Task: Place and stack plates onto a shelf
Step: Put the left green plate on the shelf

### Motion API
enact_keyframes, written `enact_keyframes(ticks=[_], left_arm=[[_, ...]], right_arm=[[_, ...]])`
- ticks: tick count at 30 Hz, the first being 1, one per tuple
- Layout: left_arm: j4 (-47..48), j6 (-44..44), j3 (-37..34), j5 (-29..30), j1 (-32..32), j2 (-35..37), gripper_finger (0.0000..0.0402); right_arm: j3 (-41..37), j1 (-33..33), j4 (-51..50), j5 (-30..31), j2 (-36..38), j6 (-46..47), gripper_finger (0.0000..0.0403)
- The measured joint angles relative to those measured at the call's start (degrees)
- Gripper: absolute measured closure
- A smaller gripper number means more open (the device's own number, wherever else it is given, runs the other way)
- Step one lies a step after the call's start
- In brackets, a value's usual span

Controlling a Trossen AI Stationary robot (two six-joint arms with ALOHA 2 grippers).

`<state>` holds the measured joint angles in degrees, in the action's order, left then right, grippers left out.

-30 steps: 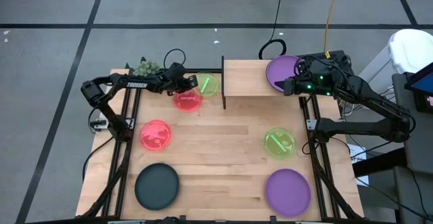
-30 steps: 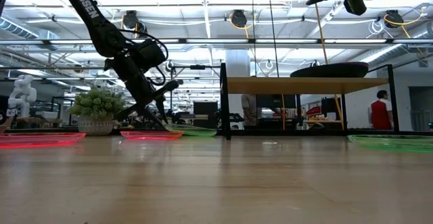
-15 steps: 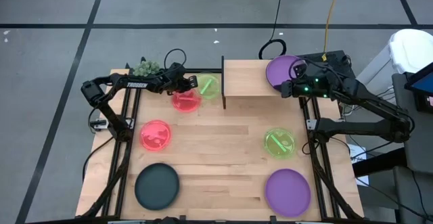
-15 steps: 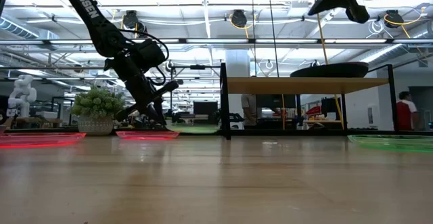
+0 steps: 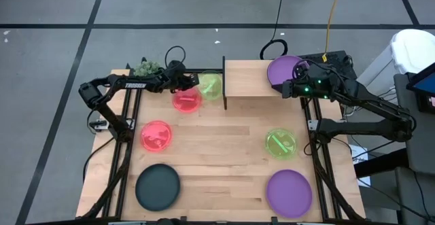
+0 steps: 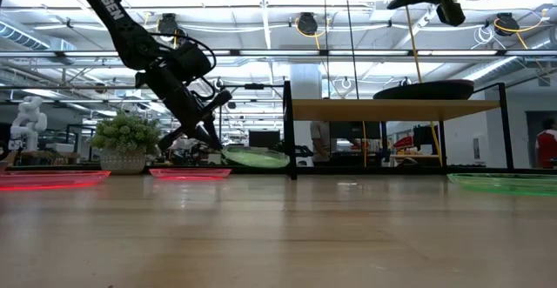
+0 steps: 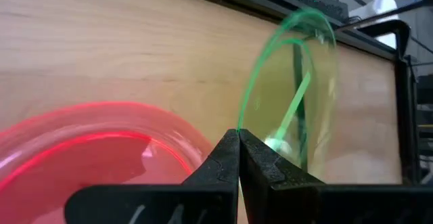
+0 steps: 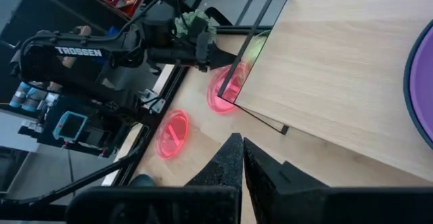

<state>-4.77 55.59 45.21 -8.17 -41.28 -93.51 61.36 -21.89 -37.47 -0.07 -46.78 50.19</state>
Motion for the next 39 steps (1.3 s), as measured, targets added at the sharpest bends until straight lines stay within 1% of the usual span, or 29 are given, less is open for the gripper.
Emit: enact_keyframes(ticks=[4,6,12,18,21,29,35,39], left_arm=[[-0.26,-0.55,0.00,-1.88,0.00,0.16,0.0401],[-0.75,-1.64,0.00,-1.67,0.00,0.94,0.0401],[-2.78,-1.90,0.02,2.88,-1.35,4.77,0.0401],[-2.48,-1.59,0.02,5.14,-3.69,8.71,0.0401],[-2.49,-1.44,0.02,5.26,-4.78,10.49,0.0401],[-2.64,-0.99,0.02,5.28,-6.35,14.78,0.0401],[-3.01,1.11,0.02,4.99,-6.16,17.74,0.0401],[-4.46,2.55,0.02,4.21,-4.76,18.52,0.0401]], right_arm=[[0.00,0.00,-0.01,0.08,0.00,0.11,0.0403],[0.00,0.00,-0.02,0.13,0.00,0.11,0.0403],[0.00,0.00,-0.02,0.26,0.00,0.11,0.0403],[0.00,0.00,-0.02,0.73,0.00,0.09,0.0403],[0.00,0.00,-0.02,1.73,0.00,0.06,0.0403],[0.00,0.00,-0.02,1.77,0.00,-0.33,0.0403],[0.00,0.00,-0.04,1.79,0.00,-1.13,0.0403],[0.00,0.00,-0.04,1.86,0.00,-1.62,0.0403]])
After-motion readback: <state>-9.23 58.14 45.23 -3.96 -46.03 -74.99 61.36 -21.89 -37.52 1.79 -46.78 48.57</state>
